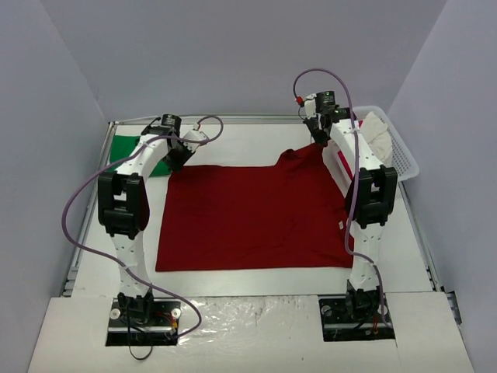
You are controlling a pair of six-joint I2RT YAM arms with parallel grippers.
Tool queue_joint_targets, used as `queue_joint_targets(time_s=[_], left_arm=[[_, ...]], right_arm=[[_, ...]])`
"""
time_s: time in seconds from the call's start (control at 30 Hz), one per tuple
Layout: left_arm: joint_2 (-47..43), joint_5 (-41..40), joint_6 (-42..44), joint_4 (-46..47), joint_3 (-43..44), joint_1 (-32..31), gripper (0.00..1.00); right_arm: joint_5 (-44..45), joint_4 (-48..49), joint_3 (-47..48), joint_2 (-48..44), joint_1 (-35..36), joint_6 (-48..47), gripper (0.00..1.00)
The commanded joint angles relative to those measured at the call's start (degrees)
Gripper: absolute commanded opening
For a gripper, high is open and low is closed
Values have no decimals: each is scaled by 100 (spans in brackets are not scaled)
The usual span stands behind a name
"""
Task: Fold and stack the t-shirts
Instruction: Grap the side of the flattened tshirt furthest away from the robot with both arms, then fold the other side of the tshirt into a rectangle
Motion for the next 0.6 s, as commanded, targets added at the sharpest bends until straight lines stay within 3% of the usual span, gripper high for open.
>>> queue_joint_targets(time_s=[0.0,0.57], left_arm=[[-667,27,-45,86,-225,-19,2],[-2469,229,218,578,-2396,78,2]], right_arm=[[-3,-158,-459,-886,50,46,0],[-310,-887,-3001,-3427,50,99,0]])
